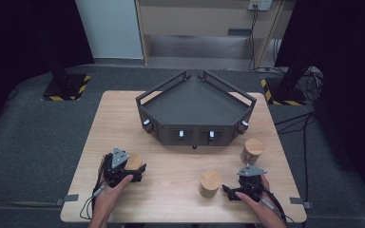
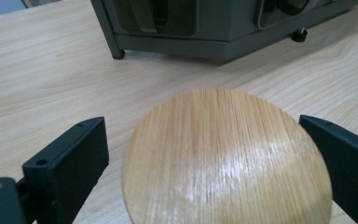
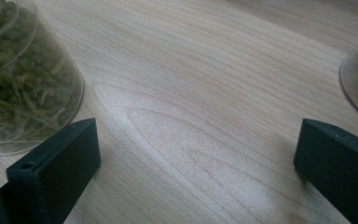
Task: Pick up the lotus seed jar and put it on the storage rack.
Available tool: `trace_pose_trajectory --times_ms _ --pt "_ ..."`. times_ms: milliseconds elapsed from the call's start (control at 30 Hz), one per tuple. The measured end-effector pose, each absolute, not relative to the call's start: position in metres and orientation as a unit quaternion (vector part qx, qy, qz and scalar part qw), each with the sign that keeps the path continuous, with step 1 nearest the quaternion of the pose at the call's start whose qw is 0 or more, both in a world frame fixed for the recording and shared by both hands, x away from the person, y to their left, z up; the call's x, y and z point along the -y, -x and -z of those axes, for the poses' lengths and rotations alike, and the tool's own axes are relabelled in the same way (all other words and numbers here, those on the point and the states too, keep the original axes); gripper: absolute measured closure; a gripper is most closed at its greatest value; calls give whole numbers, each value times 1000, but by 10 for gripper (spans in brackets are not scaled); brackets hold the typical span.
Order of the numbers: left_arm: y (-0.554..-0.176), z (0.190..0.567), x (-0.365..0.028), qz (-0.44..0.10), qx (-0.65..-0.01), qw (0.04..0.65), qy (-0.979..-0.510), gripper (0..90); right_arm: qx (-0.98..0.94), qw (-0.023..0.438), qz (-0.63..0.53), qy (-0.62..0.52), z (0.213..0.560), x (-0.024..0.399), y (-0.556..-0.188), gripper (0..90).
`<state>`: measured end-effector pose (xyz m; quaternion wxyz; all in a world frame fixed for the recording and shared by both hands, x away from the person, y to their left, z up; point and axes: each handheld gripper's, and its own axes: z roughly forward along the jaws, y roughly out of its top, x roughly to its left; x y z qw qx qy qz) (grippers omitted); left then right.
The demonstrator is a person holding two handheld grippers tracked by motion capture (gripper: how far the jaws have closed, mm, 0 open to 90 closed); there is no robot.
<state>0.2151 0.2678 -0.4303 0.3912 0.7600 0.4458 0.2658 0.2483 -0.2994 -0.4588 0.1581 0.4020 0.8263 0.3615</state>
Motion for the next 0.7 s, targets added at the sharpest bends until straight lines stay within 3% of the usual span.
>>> trace_pose_trajectory --times_ms 300,700 --pt "-212 441 -268 -267 -447 395 -757 51 -826 158 -361 -402 459 299 -248 4" --pt "-205 453 -269 -276 -440 408 -751 214 -826 158 -361 -402 459 299 -248 4"
